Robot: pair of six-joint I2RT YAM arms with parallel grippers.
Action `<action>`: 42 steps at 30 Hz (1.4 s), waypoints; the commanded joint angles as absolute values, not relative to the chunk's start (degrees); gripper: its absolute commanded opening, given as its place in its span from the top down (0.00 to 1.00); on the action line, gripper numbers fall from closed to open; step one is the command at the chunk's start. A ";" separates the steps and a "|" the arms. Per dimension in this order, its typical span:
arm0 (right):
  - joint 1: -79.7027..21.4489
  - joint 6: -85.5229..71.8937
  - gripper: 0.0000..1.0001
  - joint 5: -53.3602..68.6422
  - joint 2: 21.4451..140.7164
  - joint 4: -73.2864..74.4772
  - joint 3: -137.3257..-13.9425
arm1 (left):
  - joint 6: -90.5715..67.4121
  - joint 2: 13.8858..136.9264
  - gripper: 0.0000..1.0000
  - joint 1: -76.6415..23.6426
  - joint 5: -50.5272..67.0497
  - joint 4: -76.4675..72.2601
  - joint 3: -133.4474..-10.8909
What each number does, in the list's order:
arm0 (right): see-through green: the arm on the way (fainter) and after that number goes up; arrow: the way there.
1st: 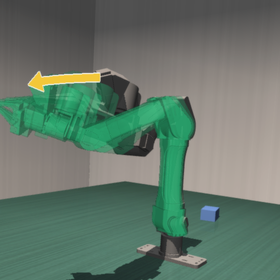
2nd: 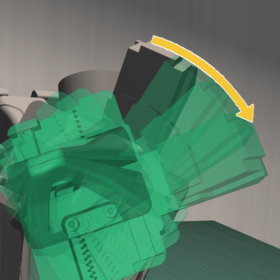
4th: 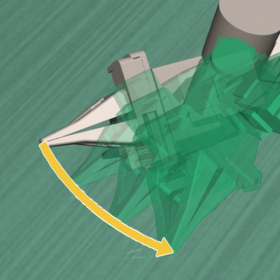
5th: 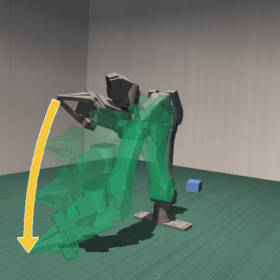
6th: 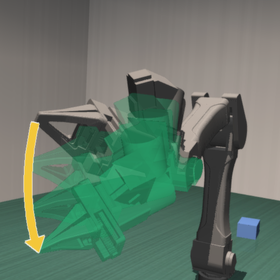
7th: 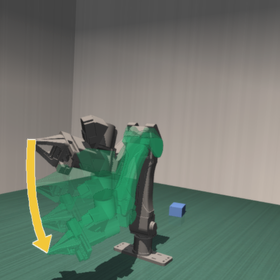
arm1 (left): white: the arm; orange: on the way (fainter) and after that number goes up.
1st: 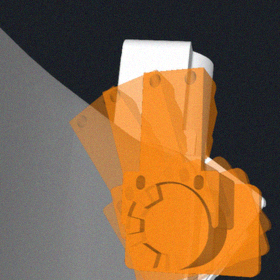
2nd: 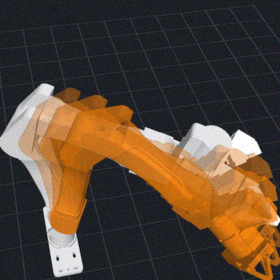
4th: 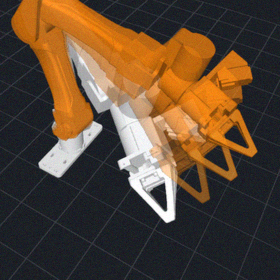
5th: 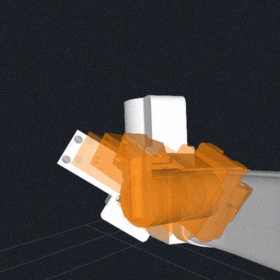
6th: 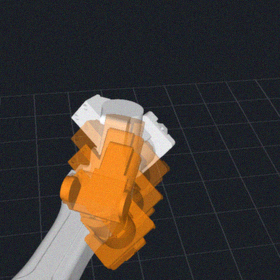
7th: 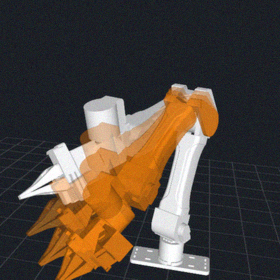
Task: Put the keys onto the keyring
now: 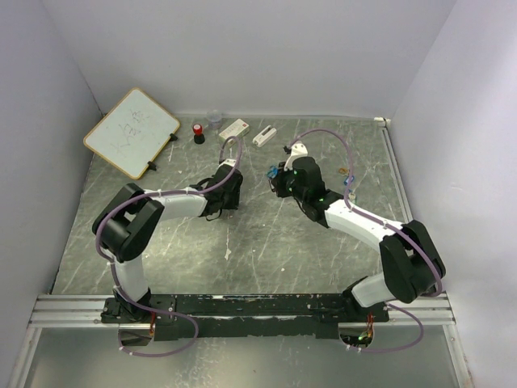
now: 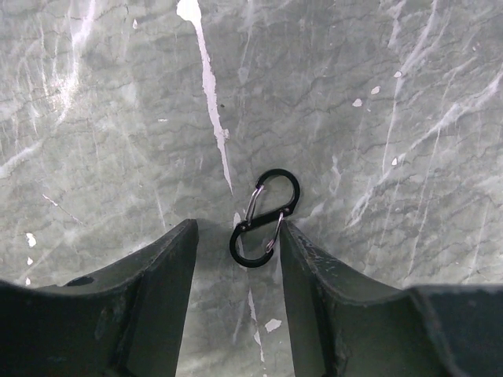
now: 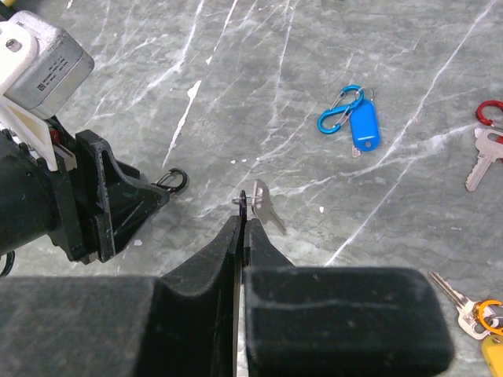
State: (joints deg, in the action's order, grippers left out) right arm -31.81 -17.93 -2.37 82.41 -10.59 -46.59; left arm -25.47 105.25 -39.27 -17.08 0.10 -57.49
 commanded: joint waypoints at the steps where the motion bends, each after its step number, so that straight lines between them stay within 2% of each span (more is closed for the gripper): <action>1: -31.38 -17.63 1.00 -2.40 81.10 -10.76 -45.81 | -24.56 107.04 0.45 -39.64 -17.11 -1.74 -58.15; 19: -31.29 -17.59 1.00 -1.99 81.31 -10.64 -45.72 | -23.38 109.49 0.55 -41.04 -16.81 -2.22 -58.89; 25: -31.16 -17.50 1.00 -1.87 81.46 -10.56 -45.87 | -23.38 109.95 0.63 -41.29 -16.70 -1.95 -59.06; 27: -31.13 -17.45 1.00 -1.85 81.54 -10.63 -45.88 | -23.38 109.95 0.69 -41.38 -16.61 -1.89 -58.98; 31: -31.04 -17.40 1.00 -1.80 81.53 -10.72 -45.78 | -23.46 109.51 0.92 -41.40 -16.34 -1.64 -58.90; 42: -31.03 -14.77 1.00 3.42 83.02 -10.86 -46.03 | -22.92 104.33 0.93 -41.37 -14.61 0.13 -59.59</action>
State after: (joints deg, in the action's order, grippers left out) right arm -31.33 -17.08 0.25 82.43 -10.37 -46.24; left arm -22.92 107.24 -40.60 -18.09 -2.83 -58.78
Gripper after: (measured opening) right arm 0.013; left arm 0.084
